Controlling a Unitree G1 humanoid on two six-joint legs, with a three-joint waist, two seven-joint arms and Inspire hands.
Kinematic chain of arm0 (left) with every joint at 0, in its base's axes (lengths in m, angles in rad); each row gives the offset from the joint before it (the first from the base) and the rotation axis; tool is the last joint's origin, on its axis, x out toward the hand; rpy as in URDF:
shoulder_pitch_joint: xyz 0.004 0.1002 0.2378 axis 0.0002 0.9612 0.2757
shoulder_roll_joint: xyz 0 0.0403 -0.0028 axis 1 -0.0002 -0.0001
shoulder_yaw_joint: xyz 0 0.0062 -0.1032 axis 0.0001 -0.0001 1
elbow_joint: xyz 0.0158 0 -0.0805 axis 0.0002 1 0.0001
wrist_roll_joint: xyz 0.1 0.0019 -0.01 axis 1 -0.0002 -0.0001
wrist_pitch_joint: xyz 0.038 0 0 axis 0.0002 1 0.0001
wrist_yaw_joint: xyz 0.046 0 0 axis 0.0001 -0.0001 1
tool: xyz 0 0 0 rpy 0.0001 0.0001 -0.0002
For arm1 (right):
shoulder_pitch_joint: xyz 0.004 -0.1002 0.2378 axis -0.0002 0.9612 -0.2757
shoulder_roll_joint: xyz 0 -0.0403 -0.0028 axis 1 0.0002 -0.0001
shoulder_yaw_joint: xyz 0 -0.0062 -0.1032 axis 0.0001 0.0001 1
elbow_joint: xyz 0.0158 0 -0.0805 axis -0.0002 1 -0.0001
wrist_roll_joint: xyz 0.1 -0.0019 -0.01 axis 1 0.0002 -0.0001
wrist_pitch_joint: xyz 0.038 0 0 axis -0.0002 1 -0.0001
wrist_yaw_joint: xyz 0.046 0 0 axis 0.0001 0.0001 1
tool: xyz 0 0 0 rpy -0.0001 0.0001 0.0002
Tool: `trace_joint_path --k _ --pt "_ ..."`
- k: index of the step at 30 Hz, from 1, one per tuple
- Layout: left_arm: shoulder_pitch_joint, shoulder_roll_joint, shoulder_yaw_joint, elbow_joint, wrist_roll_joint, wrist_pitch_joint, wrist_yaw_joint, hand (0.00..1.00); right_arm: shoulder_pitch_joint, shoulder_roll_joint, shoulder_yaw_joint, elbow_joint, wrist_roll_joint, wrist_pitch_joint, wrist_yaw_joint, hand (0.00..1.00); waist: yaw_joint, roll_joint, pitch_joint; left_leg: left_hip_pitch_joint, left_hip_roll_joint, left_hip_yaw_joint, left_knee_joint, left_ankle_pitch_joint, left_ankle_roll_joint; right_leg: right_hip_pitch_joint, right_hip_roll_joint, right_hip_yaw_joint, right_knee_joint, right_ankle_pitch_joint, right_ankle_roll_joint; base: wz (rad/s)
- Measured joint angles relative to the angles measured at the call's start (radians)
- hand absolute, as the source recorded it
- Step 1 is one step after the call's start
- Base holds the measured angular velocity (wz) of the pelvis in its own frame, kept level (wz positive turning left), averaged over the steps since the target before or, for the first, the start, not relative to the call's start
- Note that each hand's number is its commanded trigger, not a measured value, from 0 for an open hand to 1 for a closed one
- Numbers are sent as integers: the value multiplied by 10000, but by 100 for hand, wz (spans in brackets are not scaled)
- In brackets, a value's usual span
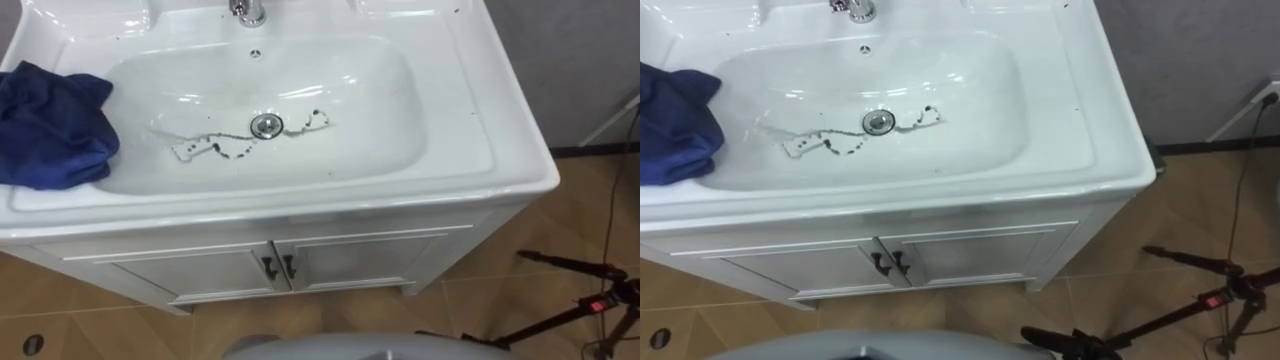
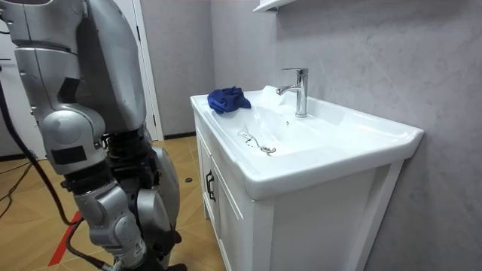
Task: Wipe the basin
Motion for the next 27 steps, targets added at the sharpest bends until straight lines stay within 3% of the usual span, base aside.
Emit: trace_joint_path --k 4,9,13,16,19,23,27 --pt "117 26 475 -16 -700 3 208 0 -3 -27 -213 -29 5 191 92 0 -22 33 3 -16 -9 -78 -22 -20 3 -7 1 -71 20 -42 5 4" --pt "269 38 1356 -19 -1940 12 1099 0 3 -68 -213 -27 -7 327 76 0 40 31 -5 0 -21 -96 -85 -19 0 9 0 -190 37 -43 -4 1" --pt "280 58 2659 -437 -2524 -27 2077 0 39 -82 -407 -25 -218 368 55 0 218 -5 -10 155 -71 -248 -124 -19 -1 197 -33 -278 -12 -47 -3 4" --pt "259 94 3234 -1119 -3469 -410 3088 0 -7 -221 -432 -73 -645 387 -15 0 376 53 -16 177 -119 -277 -156 -17 1 203 -72 -313 18 -68 18 5" --pt "208 336 3830 -1922 -4189 -760 4081 0 131 -252 -676 -220 -843 388 -156 0 563 159 -64 178 -151 -350 -166 -18 4 224 -90 -335 24 -75 33 2" --pt "264 810 4172 -3059 -4392 -1207 5661 0 255 -298 -812 -521 -1052 384 -294 0 635 245 -87 166 -181 -464 -230 -18 8 180 -89 -282 35 -85 50 1" --pt "272 925 4629 -4396 -4396 -1658 6783 0 416 -378 -830 -779 -1366 350 -397 0 854 377 -117 149 -218 -628 -294 -20 14 166 -94 -386 18 -89 55 3"
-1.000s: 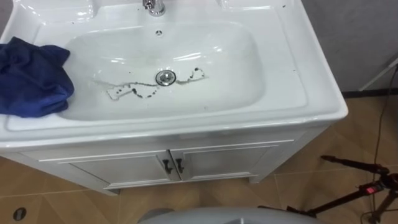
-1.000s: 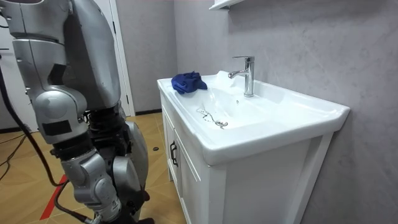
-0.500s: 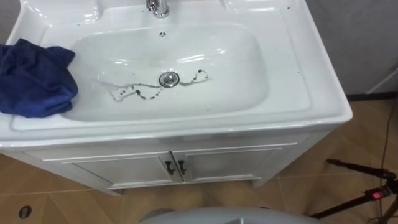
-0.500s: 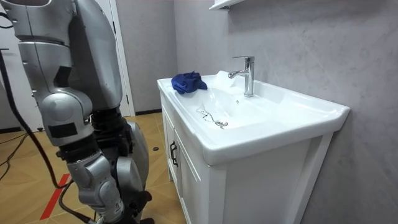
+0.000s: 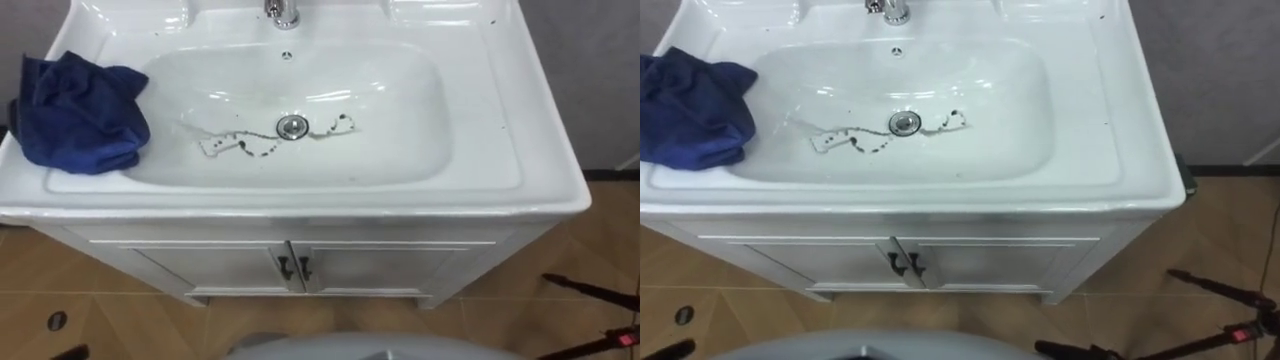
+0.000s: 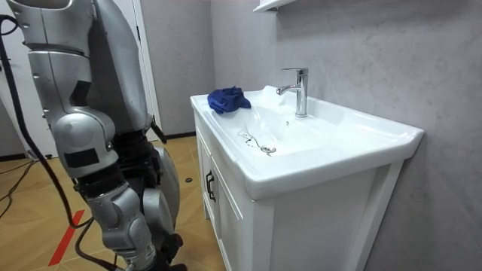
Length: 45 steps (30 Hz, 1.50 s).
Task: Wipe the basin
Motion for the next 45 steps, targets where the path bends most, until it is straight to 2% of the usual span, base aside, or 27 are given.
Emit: trace_joint_path --k 2,6,7,11,16,20,26,32,38,43,45 --pt "0 137 141 -933 -15 -186 604 0 -6 -47 -69 -23 -14 -79 -6 0 19 116 -39 16 -7 -66 -1 1 0 6 0 -23 -4 0 -1 0" --pt "-85 254 290 -2395 16 -664 1396 0 12 -57 -122 -154 -317 -203 4 0 -14 284 -50 16 -60 -193 -34 15 14 7 -33 -77 -12 -10 14 2" --pt "-115 261 365 -2606 16 -702 1473 0 13 -42 -181 -154 -407 -207 7 0 -30 306 -62 18 -73 -211 -37 16 16 9 -42 -76 -14 -14 21 0" --pt "-243 473 365 -3571 14 -957 1810 0 22 -20 -334 -141 -501 -284 0 0 -63 307 -32 35 -120 -206 -47 21 25 0 -79 1 -14 -25 40 -4" --pt "-471 495 327 -4755 12 -1003 1829 0 31 -35 -330 -132 -497 -290 48 0 -116 219 -31 47 -120 -180 -50 22 26 -3 -76 6 -10 -26 42 0" --pt "-769 502 327 -5319 121 -1047 1802 0 105 -2 -354 -161 -511 -484 124 0 -112 97 20 51 -120 -206 -52 21 27 -15 -76 41 -3 -24 44 0" --pt "-840 502 184 -6444 670 -1046 1813 0 157 0 -394 -182 -576 -466 147 0 -215 108 17 -26 -112 -239 -35 20 28 -120 -74 76 47 -23 43 -1" --pt "-897 503 -434 -6541 1882 -990 1616 0 173 -1 -385 -152 -570 -472 181 0 -470 237 24 -1 -106 -178 -49 20 28 -118 -67 104 45 -23 43 -1" --pt "-898 479 -1385 -6495 2034 -773 1024 0 136 13 -382 -177 -421 -474 479 0 -769 188 54 43 -96 -81 -119 20 28 -128 -68 188 42 -23 43 -3" --pt "-898 462 -1445 -6357 2520 -764 701 0 125 97 -517 -63 -330 -614 477 0 -939 140 91 341 -60 162 -361 22 29 -61 -56 428 42 -22 43 -15" --pt "-910 462 -1459 -6135 2591 -767 654 0 128 162 -691 -28 -239 -627 476 0 -1116 140 97 430 -69 162 -401 21 29 9 -63 444 7 -21 45 -7"
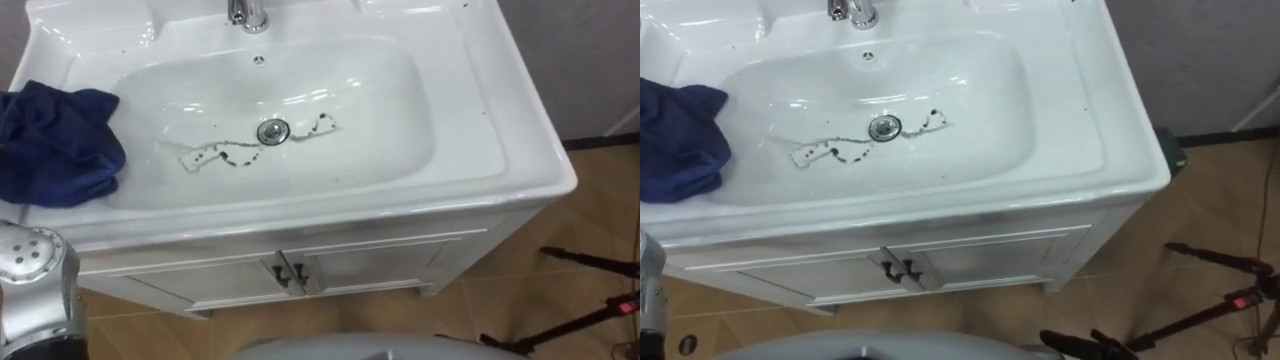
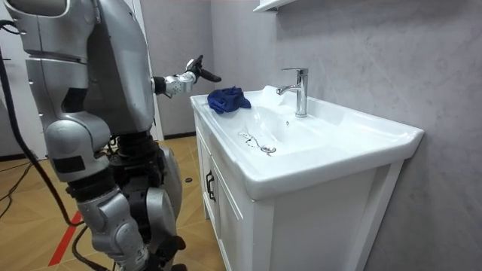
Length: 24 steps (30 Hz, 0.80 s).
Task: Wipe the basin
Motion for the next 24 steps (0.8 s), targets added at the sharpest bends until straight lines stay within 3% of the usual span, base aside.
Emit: trace_joint_path --k 10,24 --pt "-15 -6 -1602 1279 384 -2 -261 0 49 -71 -55 112 293 -206 -12 0 -477 35 31 132 -3 135 -104 0 0 -9 6 290 -3 10 16 -7" --pt "-253 -8 -1723 1299 1289 -29 -427 0 74 -157 -68 186 221 -199 -7 0 -589 -3 -16 321 11 293 -115 0 0 -20 16 775 15 59 50 -9"
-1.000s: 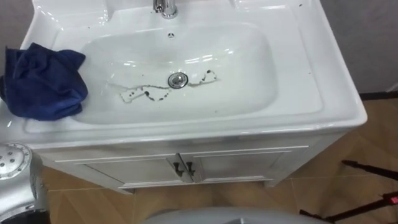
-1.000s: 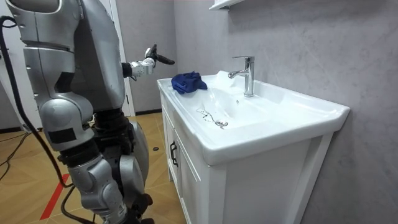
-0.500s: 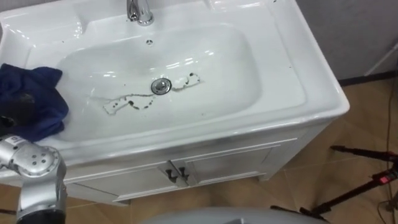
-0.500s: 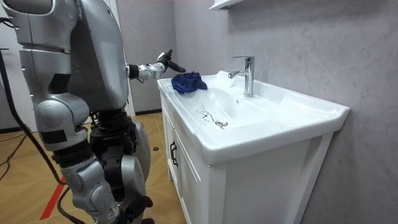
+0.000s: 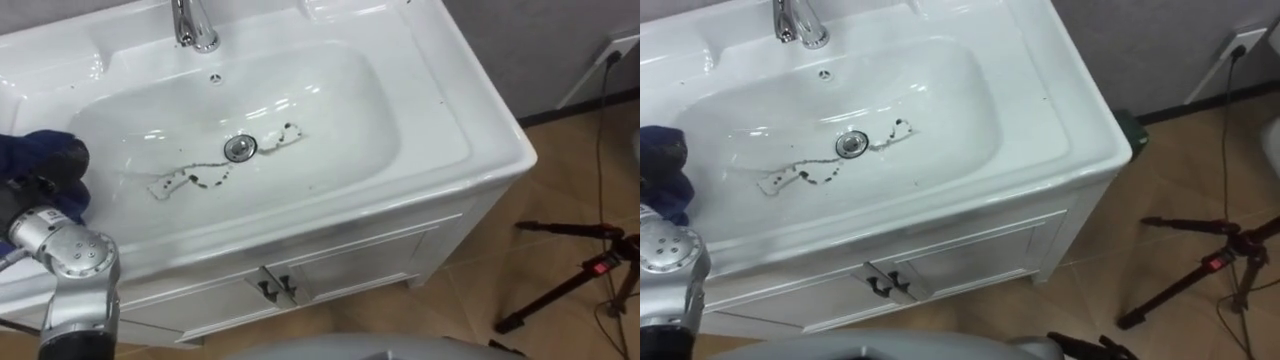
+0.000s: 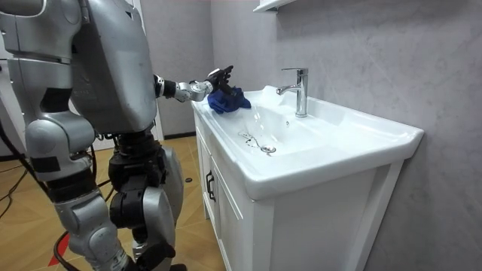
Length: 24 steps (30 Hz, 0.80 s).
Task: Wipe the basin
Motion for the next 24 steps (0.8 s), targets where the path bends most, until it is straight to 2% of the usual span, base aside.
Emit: trace_joint_path --k 6,10,16,24 --pt "-170 8 12 0 245 -3 135 0 0 -1 -15 153 47 32 -2 0 -8 16 -22 72 25 185 1 0 0 -25 4 60 95 8 2 -6" --pt "-185 11 11 0 543 23 290 0 -13 -26 -78 151 89 257 -3 0 -9 57 -55 70 65 278 -7 -1 0 -129 38 154 176 31 -5 -8" --pt "-184 9 10 441 1590 115 290 0 -9 -27 -189 164 95 339 -24 0 -5 110 -78 67 151 256 -18 -1 0 -141 135 179 157 123 -55 -1" --pt "-180 12 105 878 1984 226 276 0 -11 -79 -310 208 63 339 -23 0 4 207 -109 83 194 161 -37 -1 0 -136 193 190 158 161 -88 0"
